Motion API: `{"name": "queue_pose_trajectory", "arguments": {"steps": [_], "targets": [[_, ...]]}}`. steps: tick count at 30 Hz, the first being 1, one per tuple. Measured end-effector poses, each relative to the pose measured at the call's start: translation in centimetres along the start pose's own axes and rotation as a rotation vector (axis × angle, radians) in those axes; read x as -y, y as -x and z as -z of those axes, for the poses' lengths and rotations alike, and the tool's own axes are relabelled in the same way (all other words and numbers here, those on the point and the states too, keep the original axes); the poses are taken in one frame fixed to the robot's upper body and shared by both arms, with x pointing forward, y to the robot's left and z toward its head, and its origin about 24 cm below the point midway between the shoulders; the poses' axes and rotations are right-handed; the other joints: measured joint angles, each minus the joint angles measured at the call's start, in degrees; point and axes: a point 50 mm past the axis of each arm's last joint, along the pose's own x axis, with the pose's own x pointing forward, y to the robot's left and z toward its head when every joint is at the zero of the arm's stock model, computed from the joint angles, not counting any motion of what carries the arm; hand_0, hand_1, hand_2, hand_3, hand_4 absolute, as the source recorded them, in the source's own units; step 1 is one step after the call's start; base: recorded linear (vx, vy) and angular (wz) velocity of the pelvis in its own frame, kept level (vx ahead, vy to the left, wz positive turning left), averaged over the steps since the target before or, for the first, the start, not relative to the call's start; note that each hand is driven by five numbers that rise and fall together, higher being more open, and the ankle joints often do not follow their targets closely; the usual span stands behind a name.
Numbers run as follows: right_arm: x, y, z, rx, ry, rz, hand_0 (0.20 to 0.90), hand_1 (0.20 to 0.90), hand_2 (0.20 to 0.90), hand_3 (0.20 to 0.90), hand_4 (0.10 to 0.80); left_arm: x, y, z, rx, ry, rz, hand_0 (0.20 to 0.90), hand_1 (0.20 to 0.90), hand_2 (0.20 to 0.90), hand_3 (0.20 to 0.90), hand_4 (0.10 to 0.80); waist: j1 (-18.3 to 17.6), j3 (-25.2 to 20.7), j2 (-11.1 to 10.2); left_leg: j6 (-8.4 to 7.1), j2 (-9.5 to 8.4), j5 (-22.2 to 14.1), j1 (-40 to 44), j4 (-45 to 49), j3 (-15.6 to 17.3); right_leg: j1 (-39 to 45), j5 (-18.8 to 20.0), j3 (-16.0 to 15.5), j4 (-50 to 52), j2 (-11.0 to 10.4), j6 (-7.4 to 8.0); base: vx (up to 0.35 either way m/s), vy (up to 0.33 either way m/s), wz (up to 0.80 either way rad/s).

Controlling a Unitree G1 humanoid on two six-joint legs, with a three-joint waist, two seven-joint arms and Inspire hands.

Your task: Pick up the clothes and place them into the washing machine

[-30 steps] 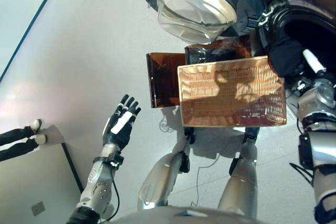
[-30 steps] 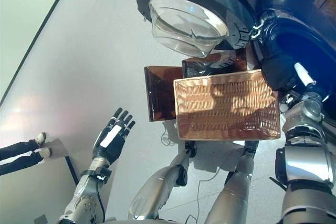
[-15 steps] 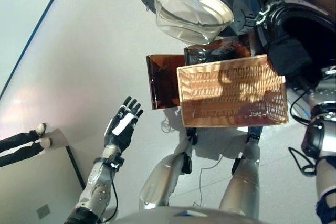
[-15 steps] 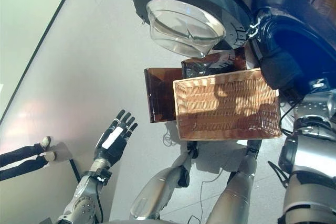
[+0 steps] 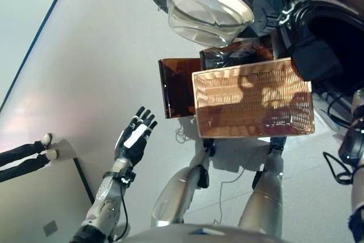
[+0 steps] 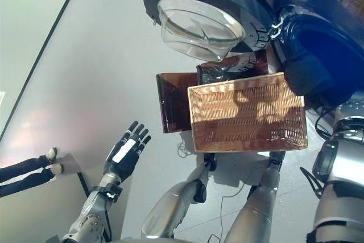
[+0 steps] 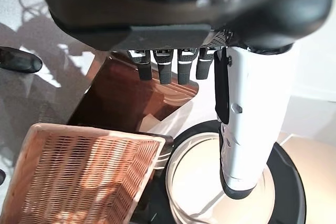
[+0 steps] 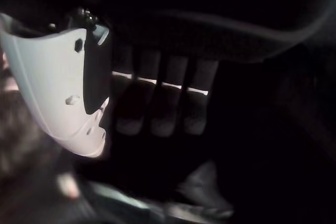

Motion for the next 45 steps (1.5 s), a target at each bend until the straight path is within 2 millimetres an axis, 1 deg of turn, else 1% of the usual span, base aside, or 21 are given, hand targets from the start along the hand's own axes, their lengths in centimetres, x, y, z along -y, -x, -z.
{"name": "queue_pose_trajectory", "arguments": {"steps": [1,2,3,5,7,8,10,11,12,15,24,27,31,37,38,39,41,42,43,44,45], "targets": [[-0.1,0.0,0.2,-0.011,0.024,-0.018,0.900,0.900,0.900,0.900,0.800,0.0,0.0,0.0,0.000,0.000,0.004,0.900,0.900,0.900,0.900,0.800,-0.21,0.01,-0.01,0.00,0.00,0.00,-0.08,0.00,-0.01,-0.03,0.00,-0.01,-0.01,0.00,0.00,-0.039,-0.053,0.00],[0.0,0.1,0.6,-0.024,0.113,-0.058,0.900,0.900,0.900,0.900,0.800,0.0,0.0,0.0,0.001,0.000,0.008,0.900,0.900,0.900,0.900,0.800,-0.57,0.05,-0.08,-0.01,0.06,0.02,-0.14,0.00,-0.06,0.00,0.00,-0.07,0.00,0.05,0.00,-0.021,-0.036,0.03],[0.0,0.1,1.0,-0.037,0.149,-0.083,0.900,0.900,0.900,0.900,0.800,0.0,0.0,0.0,0.000,0.000,0.009,0.900,0.900,0.900,0.900,0.800,-0.67,0.10,-0.19,-0.02,0.07,0.04,-0.15,0.00,-0.06,0.00,0.00,-0.08,0.00,0.07,0.00,-0.026,-0.041,0.03],[0.8,0.3,2.0,-0.063,0.276,-0.137,0.900,0.900,0.900,0.900,0.800,0.1,0.0,0.0,0.000,0.000,0.011,0.900,0.900,0.900,0.900,0.800,-0.68,0.08,-0.39,-0.03,0.15,0.05,-0.12,0.01,-0.06,0.04,0.00,-0.12,0.06,0.14,0.00,0.000,0.000,0.00],[1.2,0.5,2.8,-0.085,0.338,-0.160,0.900,0.900,0.900,0.900,0.800,0.0,0.0,0.0,0.000,0.000,0.011,0.900,0.900,0.900,0.900,0.800,-0.67,0.10,-0.44,-0.03,0.16,0.05,-0.04,0.01,-0.05,0.05,0.08,-0.12,0.24,0.14,0.09,0.000,0.000,0.00],[1.5,0.6,3.3,-0.100,0.353,-0.166,0.900,0.900,0.900,0.900,0.800,0.0,0.0,0.0,0.000,-0.001,0.011,0.900,0.900,0.900,0.900,0.800,-0.70,0.10,-0.45,-0.03,0.19,0.05,0.02,0.01,-0.06,0.05,0.18,-0.12,0.39,0.16,0.24,0.000,0.000,0.00],[2.6,1.2,5.1,-0.142,0.394,-0.170,0.900,0.900,0.900,0.900,0.800,0.0,0.0,-0.1,0.003,-0.001,0.011,0.900,0.900,0.900,0.900,0.800,-0.75,0.13,-0.63,0.01,0.23,-0.01,0.53,0.00,-0.03,0.06,0.19,-0.11,1.19,0.16,0.25,-0.005,-0.001,-0.02],[2.9,1.3,5.5,-0.154,0.399,-0.167,0.900,0.900,0.900,0.900,0.800,0.0,0.0,-0.2,0.006,-0.002,0.011,0.900,0.900,0.900,0.900,0.800,-0.78,0.09,-0.77,0.02,0.23,-0.01,0.55,0.00,-0.03,0.06,0.19,-0.11,1.22,0.16,0.25,-0.002,0.005,-0.04],[3.4,1.7,6.4,-0.175,0.410,-0.166,0.900,0.900,0.900,0.900,0.800,-0.1,0.0,-0.3,0.011,-0.002,0.008,0.900,0.900,0.900,0.900,0.800,-0.81,0.07,-1.10,0.02,0.22,-0.01,0.55,0.00,-0.02,0.02,0.19,-0.10,1.21,0.15,0.25,0.000,0.000,0.00],[4.2,2.3,7.8,-0.203,0.412,-0.173,0.900,0.900,0.900,0.900,0.800,-0.1,0.0,-0.3,0.011,-0.002,0.007,0.900,0.900,0.900,0.900,0.800,-1.08,-0.02,-1.85,0.01,0.20,0.00,0.58,0.00,-0.01,0.00,0.17,-0.05,1.17,0.14,0.24,-0.002,0.003,-0.01],[3.8,2.9,8.8,-0.220,0.398,-0.216,0.900,0.900,0.900,0.900,0.800,-0.1,0.0,-0.3,0.012,-0.001,0.007,0.900,0.900,0.900,0.900,0.800,-1.22,-0.08,-2.19,-0.22,0.20,0.14,0.50,-0.01,0.61,-0.02,-0.21,-0.04,0.37,0.16,-0.27,-0.002,-0.002,-0.02],[4.0,3.0,9.0,-0.222,0.399,-0.226,0.900,0.900,0.900,0.900,0.800,-0.1,0.0,-0.3,0.012,-0.001,0.006,0.900,0.900,0.900,0.900,0.800,-1.34,-0.18,-2.27,-0.24,0.28,0.16,0.49,-0.01,0.61,-0.02,-0.20,-0.04,0.36,0.25,-0.27,0.000,0.000,0.00],[4.8,3.5,9.8,-0.237,0.399,-0.218,0.900,0.900,0.900,0.900,0.800,-0.1,0.0,-0.3,0.013,-0.001,0.003,0.900,0.900,0.900,0.900,0.800,-1.52,-0.43,-2.47,-0.23,0.29,0.17,0.49,-0.01,0.57,-0.01,-0.20,-0.06,0.36,0.26,-0.28,0.000,0.000,0.00],[5.0,4.0,10.5,-0.240,0.417,-0.234,0.900,0.900,0.900,0.900,0.800,-0.2,0.0,-0.4,0.016,0.000,0.000,0.900,0.900,0.900,0.900,0.800,-2.07,-0.48,-2.45,-0.23,0.31,0.16,0.49,-0.01,0.58,-0.01,-0.20,-0.09,0.37,0.27,-0.28,0.000,0.000,0.00],[4.8,4.0,10.5,-0.229,0.476,-0.243,0.900,0.900,0.900,0.900,0.800,-0.2,0.0,-0.4,0.016,-0.001,-0.001,0.900,0.900,0.900,0.900,0.800,-2.06,-0.48,-2.45,-0.23,0.31,0.17,0.48,-0.01,0.58,-0.01,-0.19,-0.09,0.38,0.27,-0.28,0.000,0.000,0.00],[4.6,4.0,10.5,-0.194,0.677,-0.265,0.900,0.900,0.900,0.900,0.800,-0.2,0.0,-0.4,0.016,-0.002,-0.001,0.900,0.900,0.900,0.900,0.800,-2.06,-0.49,-2.44,-0.23,0.31,0.17,0.48,0.00,0.59,-0.01,-0.19,-0.09,0.40,0.27,-0.28,0.000,0.000,0.00],[3.4,4.7,11.1,-0.081,1.040,-0.339,0.900,0.900,0.900,0.900,0.800,-0.2,0.0,-0.4,0.017,-0.011,-0.010,0.900,0.900,0.900,0.900,0.800,-2.26,-0.52,-2.43,-0.25,0.32,0.16,0.43,0.00,0.68,-0.08,-0.20,-0.08,0.44,0.27,-0.28,0.000,0.000,0.00],[2.7,5.2,11.3,0.067,1.346,-0.435,0.900,0.900,0.900,0.900,0.800,-0.2,0.0,-0.5,0.018,-0.026,-0.018,0.900,0.900,0.900,0.900,0.800,-2.25,-0.52,-2.43,-0.39,0.34,0.06,0.42,-0.01,0.71,-0.16,-0.20,-0.04,0.43,0.28,-0.27,0.000,0.000,0.00],[2.2,5.8,11.8,0.189,1.582,-0.508,0.900,0.900,0.900,0.900,0.800,-0.2,0.0,-0.7,0.023,-0.043,-0.023,0.900,0.900,0.900,0.900,0.800,-2.30,-0.54,-2.41,-0.39,0.35,0.06,0.42,-0.01,0.73,-0.19,-0.20,0.01,0.42,0.30,-0.27,0.017,0.020,-0.03],[2.1,6.1,12.2,0.271,1.750,-0.546,0.900,0.900,0.900,0.900,0.800,-0.3,0.0,-0.9,0.032,-0.054,-0.025,0.900,0.900,0.900,0.900,0.800,-2.24,-0.54,-2.40,-0.39,0.35,0.06,0.41,-0.01,0.79,-0.24,-0.20,0.08,0.42,0.30,-0.27,0.000,0.000,0.00],[2.2,6.2,12.3,0.339,1.874,-0.573,0.900,0.900,0.900,0.900,0.800,-0.4,0.0,-1.2,0.046,-0.060,-0.027,0.900,0.900,0.900,0.900,0.800,-2.09,-0.55,-2.40,-0.41,0.35,0.04,0.37,-0.01,0.79,-0.28,-0.20,0.09,0.43,0.31,-0.27,0.000,0.000,0.00]]}}
